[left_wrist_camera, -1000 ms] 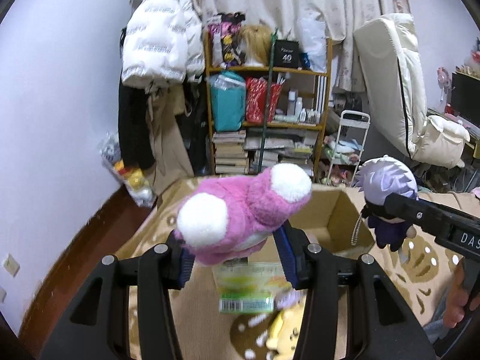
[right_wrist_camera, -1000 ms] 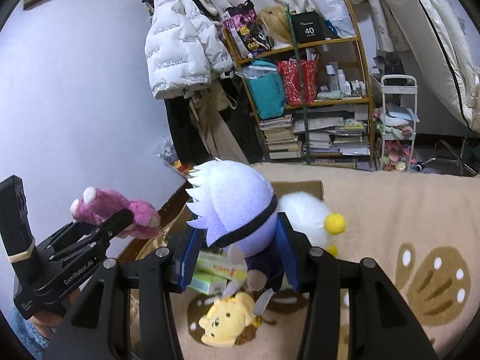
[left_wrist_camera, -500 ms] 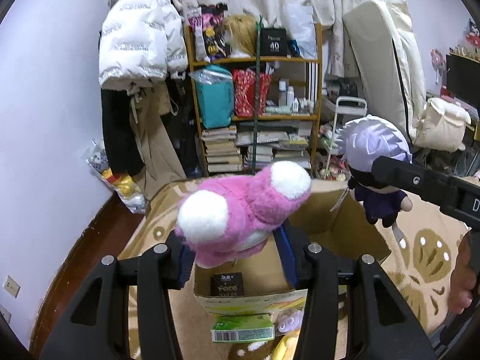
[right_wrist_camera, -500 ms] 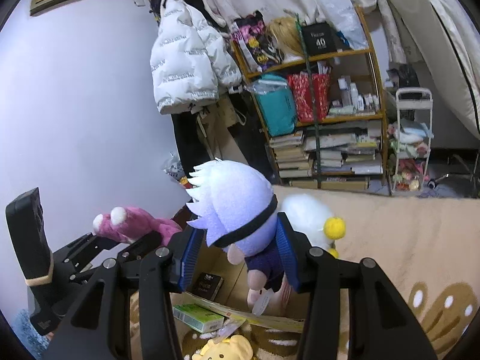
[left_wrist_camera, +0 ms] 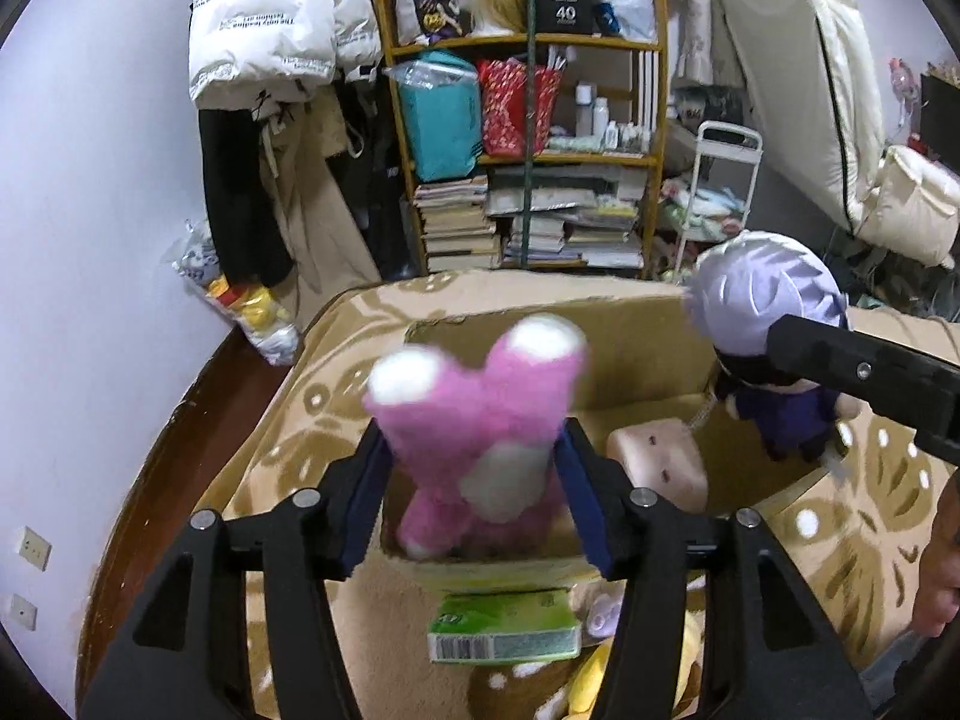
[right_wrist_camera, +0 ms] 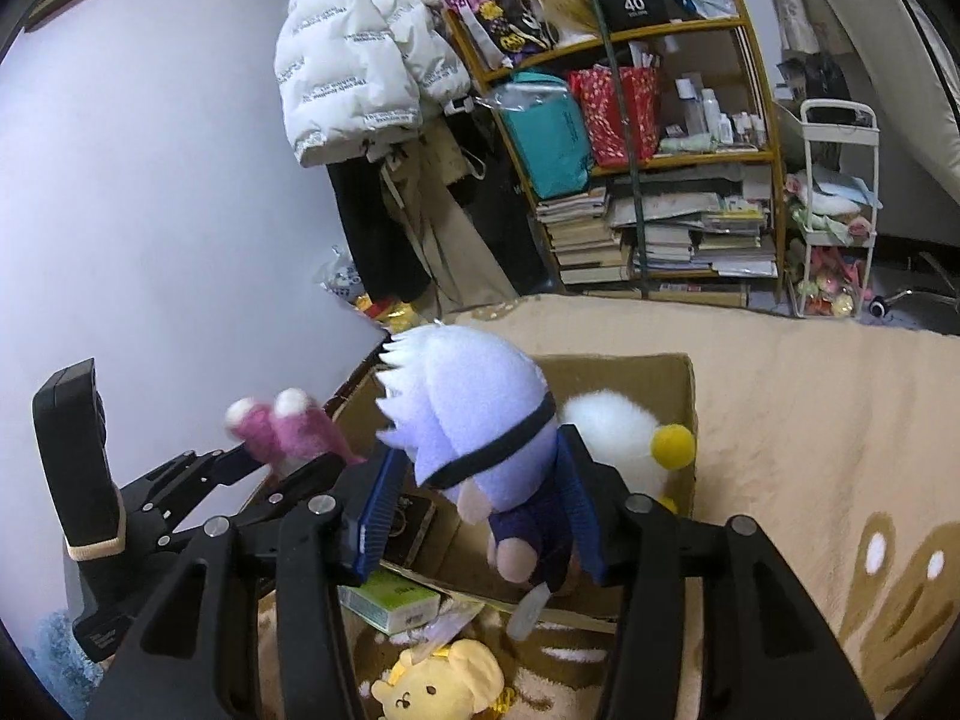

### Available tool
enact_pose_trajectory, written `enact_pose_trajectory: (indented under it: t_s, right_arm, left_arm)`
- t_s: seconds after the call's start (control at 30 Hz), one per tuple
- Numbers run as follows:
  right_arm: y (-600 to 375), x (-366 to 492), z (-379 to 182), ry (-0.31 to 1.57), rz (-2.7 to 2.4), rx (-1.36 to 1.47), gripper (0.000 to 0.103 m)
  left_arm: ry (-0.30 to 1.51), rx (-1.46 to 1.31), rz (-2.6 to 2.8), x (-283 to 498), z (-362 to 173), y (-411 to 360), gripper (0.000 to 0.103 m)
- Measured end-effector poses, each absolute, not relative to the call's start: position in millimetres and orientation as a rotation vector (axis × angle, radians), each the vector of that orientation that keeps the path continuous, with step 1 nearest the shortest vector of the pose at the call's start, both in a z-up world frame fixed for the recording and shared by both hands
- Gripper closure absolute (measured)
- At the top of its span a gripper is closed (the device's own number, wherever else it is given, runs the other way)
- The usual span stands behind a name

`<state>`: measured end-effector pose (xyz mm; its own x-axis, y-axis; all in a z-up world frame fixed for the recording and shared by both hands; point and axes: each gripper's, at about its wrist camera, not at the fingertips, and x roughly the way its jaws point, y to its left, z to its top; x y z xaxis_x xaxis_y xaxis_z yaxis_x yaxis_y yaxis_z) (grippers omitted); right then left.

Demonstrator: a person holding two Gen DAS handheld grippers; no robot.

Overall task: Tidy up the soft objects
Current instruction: 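Open both tools to drop the plushes into the box, then withdraw both tools toward the yellow bear plush and green packet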

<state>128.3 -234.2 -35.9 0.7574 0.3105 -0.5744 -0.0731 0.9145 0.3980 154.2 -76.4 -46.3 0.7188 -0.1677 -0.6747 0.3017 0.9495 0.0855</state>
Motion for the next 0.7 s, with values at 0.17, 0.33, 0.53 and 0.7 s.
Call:
enact_pose_trajectory:
  t_s: [0.17, 0.33, 0.53, 0.7]
  right_arm:
    - [-229.3, 126.6, -39.6, 0.710, 0.196, 0.328, 0.046]
    - [-228.6, 121.2, -34.7, 0.700, 0.175, 0.312, 0.036]
    - [-226.0, 113.1, -31.2, 0.696, 0.147, 0.308, 0.026]
    - [-222.0, 103.0, -26.5, 0.688, 0.114, 0.286, 0.011]
  left_arm:
    - [0.739, 0.175, -0.264, 152.0, -41.1, -70.8, 0.035]
    - [0.743, 0.187, -0.257, 146.3, -38.4, -66.9, 0.032]
    - [0.752, 0.162, -0.247, 132.0, -33.1, -55.6, 0.025]
    - [0.757, 0.171, -0.245, 116.3, -25.6, -46.5, 0.023]
